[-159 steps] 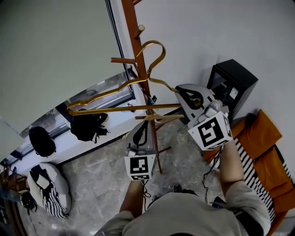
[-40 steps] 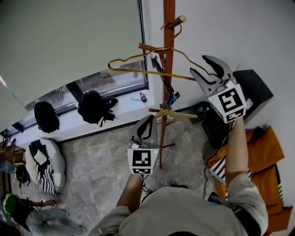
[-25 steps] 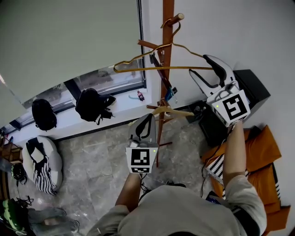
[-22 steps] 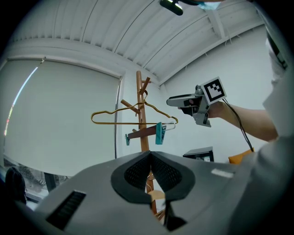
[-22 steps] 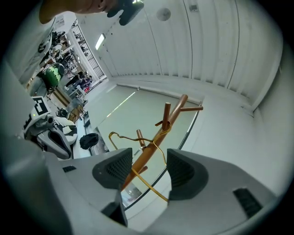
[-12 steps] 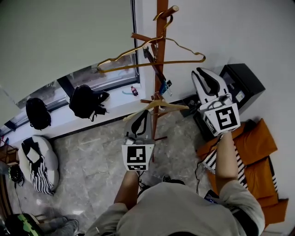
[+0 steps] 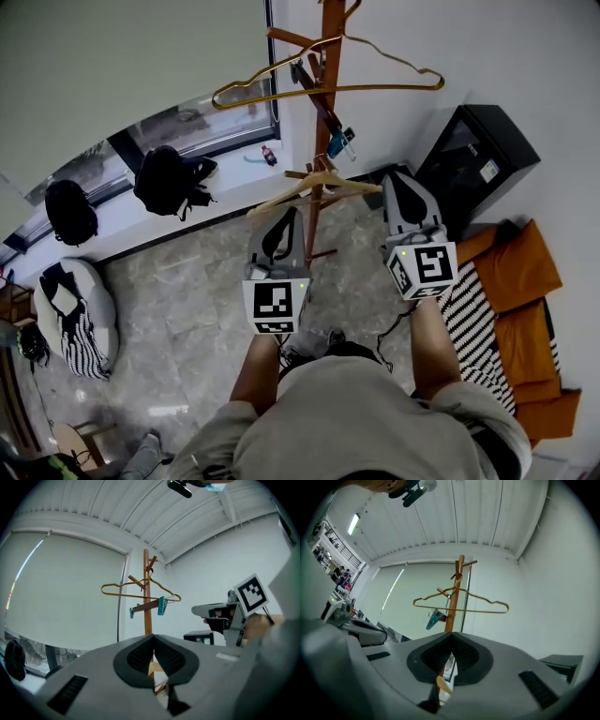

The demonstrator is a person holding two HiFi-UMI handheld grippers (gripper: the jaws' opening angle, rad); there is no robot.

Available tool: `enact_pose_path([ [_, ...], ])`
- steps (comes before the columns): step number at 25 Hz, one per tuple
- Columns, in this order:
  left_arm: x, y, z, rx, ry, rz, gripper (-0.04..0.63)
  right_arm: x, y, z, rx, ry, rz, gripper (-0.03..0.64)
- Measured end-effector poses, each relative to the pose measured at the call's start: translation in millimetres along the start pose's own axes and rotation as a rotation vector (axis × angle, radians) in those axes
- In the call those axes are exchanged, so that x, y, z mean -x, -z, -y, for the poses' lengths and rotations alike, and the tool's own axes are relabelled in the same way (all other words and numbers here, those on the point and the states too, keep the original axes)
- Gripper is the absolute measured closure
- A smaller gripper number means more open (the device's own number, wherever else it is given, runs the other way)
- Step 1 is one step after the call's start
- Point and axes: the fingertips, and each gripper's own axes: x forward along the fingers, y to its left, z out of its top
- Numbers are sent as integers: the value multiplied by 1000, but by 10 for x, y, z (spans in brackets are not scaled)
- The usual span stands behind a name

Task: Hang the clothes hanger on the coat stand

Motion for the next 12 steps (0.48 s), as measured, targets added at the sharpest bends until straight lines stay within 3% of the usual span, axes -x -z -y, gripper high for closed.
enact_pose_path([
  [5,227,277,-32,45,-8,-50,586,228,439,-429,27,-13,-106,612],
  [12,399,569,9,59,16,-93,586,463,621,-783,34,-35,-164,612],
])
